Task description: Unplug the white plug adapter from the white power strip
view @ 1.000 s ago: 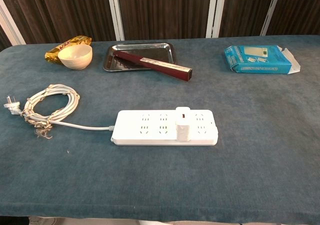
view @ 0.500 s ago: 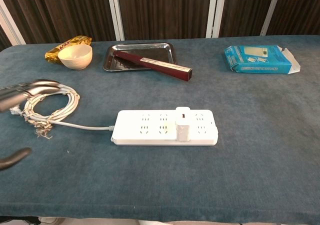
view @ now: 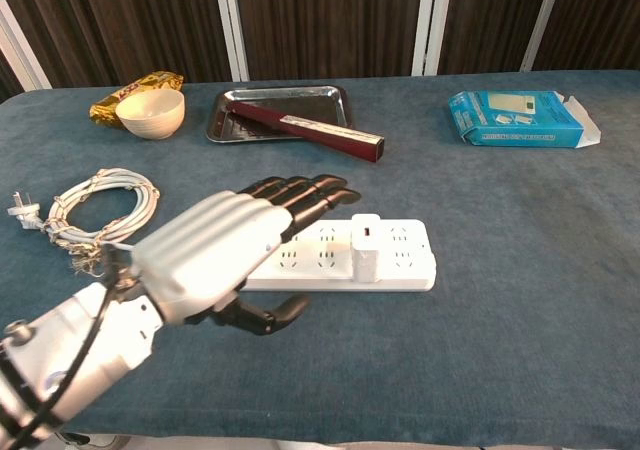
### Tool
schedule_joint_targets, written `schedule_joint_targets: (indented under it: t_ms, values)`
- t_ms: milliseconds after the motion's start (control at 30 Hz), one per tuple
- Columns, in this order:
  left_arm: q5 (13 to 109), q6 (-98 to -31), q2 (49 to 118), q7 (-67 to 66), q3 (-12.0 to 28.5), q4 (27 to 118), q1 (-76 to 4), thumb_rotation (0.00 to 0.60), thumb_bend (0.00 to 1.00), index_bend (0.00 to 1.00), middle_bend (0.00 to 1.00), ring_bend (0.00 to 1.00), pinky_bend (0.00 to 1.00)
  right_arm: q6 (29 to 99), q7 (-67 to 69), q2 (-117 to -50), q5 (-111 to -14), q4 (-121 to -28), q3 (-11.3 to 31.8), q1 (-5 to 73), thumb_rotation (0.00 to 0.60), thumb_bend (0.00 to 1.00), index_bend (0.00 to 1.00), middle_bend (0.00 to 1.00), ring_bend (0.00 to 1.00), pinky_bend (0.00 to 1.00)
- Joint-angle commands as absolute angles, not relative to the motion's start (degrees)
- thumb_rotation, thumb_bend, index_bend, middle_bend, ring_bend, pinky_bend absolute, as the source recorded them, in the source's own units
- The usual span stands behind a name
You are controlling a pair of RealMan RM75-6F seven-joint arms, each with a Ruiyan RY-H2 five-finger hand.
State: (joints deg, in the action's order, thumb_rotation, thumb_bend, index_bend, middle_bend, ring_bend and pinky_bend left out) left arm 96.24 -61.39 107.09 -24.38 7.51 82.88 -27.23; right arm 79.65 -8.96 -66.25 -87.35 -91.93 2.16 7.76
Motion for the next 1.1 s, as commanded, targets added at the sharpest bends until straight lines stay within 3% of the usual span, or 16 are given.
schedule_joint_targets:
  t_ms: [33,400,700,1100]
  values:
    - [92.76,-58.71,111.07,-27.68,10.68,79.24,-30.44,0.600,0.38,0.00,0.00,0.00,0.09,79.51,-8.33,-65.85,-87.03,-91.90,2.21,7.76,0.600,0.22,0.00,0.00,0.00,0.00]
    - [85.96,-55.70,116.48,-32.70,12.08,75.40,-34.84,0.600,0.38,0.00,0.00,0.00,0.09,79.44,-6.92,-64.51,-85.55,-91.95,2.88,7.78,0.600,0.22,0.00,0.00,0.00,0.00]
    - [84.90,-58.26,123.85,-32.88,13.75,66.24,-38.55,0.600,0.38,0.00,0.00,0.00,0.09,79.44,-5.70,-63.80,-85.82,-92.24,2.37,7.54,0.600,0.22,0.00,0.00,0.00,0.00]
    - [83.41,-60.23,127.52,-31.93,13.82,59.55,-40.72,0.600,0.38,0.00,0.00,0.00,0.11,80.07,-3.59,-62.54,-86.14,-92.18,2.25,7.17,0.600,0.22,0.00,0.00,0.00,0.00]
